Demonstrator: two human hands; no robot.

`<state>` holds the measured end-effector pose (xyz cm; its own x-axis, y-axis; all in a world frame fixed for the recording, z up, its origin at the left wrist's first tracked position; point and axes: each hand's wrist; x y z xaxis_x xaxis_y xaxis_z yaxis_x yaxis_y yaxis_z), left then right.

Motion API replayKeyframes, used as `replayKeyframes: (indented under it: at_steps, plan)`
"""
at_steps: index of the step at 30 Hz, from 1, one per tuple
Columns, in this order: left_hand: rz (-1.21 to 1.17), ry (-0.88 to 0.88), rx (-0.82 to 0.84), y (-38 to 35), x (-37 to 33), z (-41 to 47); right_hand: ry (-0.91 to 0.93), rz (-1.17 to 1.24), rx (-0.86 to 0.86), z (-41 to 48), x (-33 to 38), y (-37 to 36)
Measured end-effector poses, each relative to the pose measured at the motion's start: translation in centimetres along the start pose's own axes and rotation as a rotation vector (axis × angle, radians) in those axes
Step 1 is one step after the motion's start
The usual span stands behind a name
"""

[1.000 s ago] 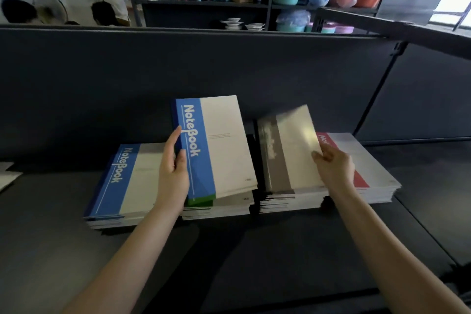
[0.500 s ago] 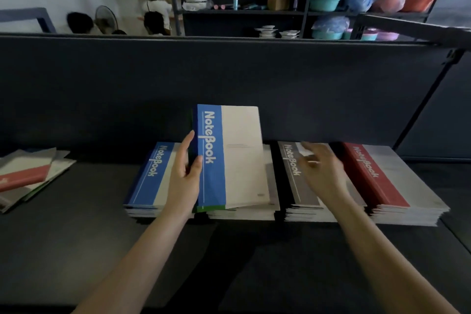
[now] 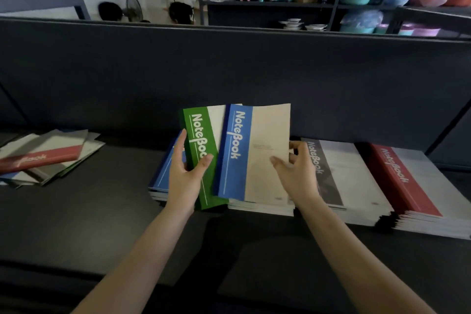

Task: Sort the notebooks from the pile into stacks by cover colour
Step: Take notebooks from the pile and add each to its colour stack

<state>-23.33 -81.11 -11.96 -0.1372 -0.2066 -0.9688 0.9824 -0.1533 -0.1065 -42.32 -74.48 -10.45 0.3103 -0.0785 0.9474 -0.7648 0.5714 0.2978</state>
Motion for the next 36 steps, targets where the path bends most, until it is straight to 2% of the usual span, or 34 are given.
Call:
replayKeyframes:
  at_steps: [3,8,16,22,33,36]
  plan:
    - [0.023,-0.013,-0.045,2.1,-0.2,0.5,0.004,-0.053,-0.050,1.0,-0.1,1.0]
    - [0.047,-0.020,-0.144,6.1,-0.5,1.7,-0.057,-0.161,-0.037,1.0,-1.8,0.8]
    - [0.091,-0.020,-0.164,8.4,-0.3,1.7,-0.048,-0.110,-0.041,1.7,-0.9,-0.4]
    - [0.106,-0.018,-0.217,10.4,-0.6,1.8,-0.006,-0.112,0.024,1.6,1.4,-3.8]
    - [0.120,0.010,-0.369,18.6,-1.8,0.8,0.020,-0.111,0.211,2.6,4.1,-13.5]
    - [0.133,0.018,-0.407,19.8,-2.0,0.5,0.031,-0.186,0.274,2.4,4.0,-14.8]
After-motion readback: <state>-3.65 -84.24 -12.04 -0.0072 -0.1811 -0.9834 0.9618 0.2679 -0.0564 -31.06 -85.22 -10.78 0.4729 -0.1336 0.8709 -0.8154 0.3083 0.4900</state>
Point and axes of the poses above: each hand's wrist, its own z-axis towards the middle knuckle, its own y-axis out of the back of the hand, x = y × z, and after that the axes turned 3 degrees about x, right-handed
